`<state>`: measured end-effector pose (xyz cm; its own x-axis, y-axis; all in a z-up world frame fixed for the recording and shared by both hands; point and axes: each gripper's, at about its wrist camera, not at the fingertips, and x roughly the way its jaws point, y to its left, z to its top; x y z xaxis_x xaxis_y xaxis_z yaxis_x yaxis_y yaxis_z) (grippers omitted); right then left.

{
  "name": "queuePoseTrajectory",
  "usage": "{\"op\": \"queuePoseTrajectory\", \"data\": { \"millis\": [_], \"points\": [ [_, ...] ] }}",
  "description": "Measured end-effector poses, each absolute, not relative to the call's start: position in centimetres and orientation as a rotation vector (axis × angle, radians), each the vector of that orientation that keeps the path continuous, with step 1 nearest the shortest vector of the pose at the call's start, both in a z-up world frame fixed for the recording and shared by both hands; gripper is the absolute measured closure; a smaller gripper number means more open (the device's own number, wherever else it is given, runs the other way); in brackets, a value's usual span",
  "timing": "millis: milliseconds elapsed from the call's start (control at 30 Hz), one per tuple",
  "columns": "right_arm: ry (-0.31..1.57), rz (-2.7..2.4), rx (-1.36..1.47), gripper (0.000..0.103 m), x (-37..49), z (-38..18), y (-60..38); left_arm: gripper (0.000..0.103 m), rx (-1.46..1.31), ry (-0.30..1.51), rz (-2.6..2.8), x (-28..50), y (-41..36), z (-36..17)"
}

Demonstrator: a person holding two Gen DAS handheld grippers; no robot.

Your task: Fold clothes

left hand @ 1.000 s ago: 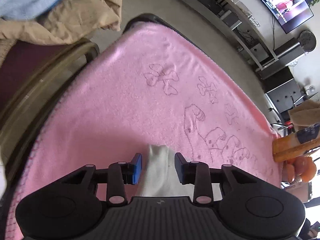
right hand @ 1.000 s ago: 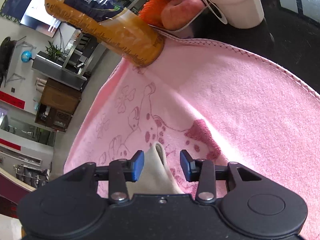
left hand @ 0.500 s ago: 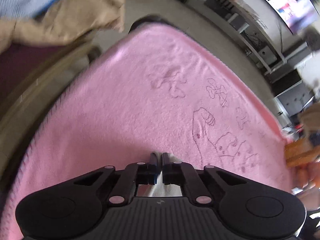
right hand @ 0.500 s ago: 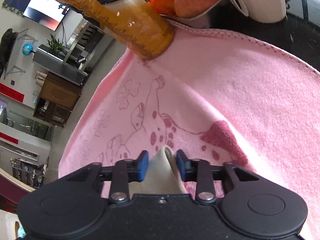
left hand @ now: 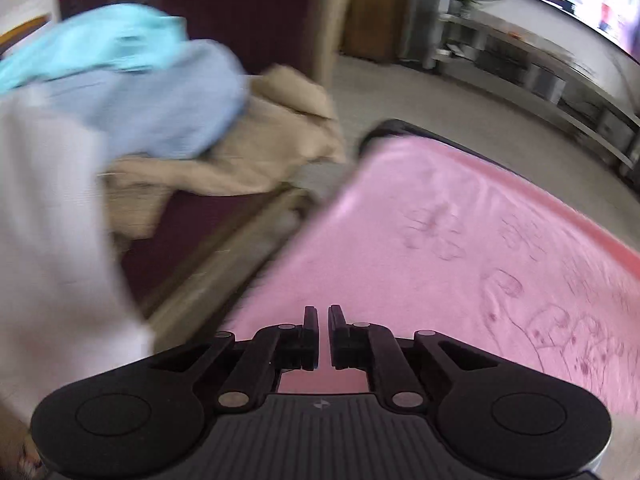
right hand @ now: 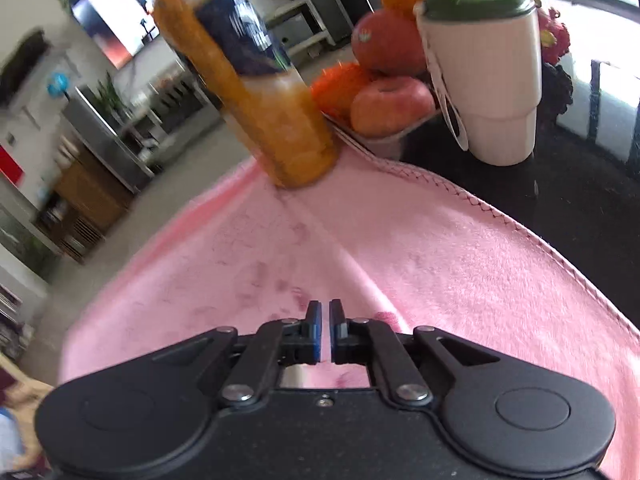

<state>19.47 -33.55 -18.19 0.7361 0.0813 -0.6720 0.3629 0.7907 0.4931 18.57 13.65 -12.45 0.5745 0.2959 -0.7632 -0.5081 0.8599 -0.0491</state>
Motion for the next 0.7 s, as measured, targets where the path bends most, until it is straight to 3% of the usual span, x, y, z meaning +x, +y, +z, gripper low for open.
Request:
{"op": "queuePoseTrajectory", "data": {
  "millis": [100,133,267,367,533,700],
  "points": [
    [0.699,-0.093,0.746,0.097,16.8,-15.8,-33.7,0.093,-0.260,0.856,0.423,15.6,13.3,-10.5],
    [0.694,-0.058,0.765,0.097,15.8,-15.3,-33.6,0.086,-0.240,0.857,0.388,14.2,12.8,-10.0],
    [0.700,0.093,0.847,0.094,11.6,-14.3,-33.2,0.076,-0.168,0.898,0.284,9.3,10.7,-10.3],
    [0.749,0.183,0.915,0.089,9.0,-15.1,-33.0,0.076,-0.166,0.951,0.250,7.7,10.4,-11.4],
    [0.863,0.092,0.933,0.070,9.0,-17.3,-33.5,0.076,-0.151,0.987,0.250,8.5,10.1,-12.5],
    [0.920,0.120,0.957,0.072,10.9,-19.4,-32.2,0.076,-0.113,1.006,0.128,10.4,7.2,-14.2]
  ]
}}
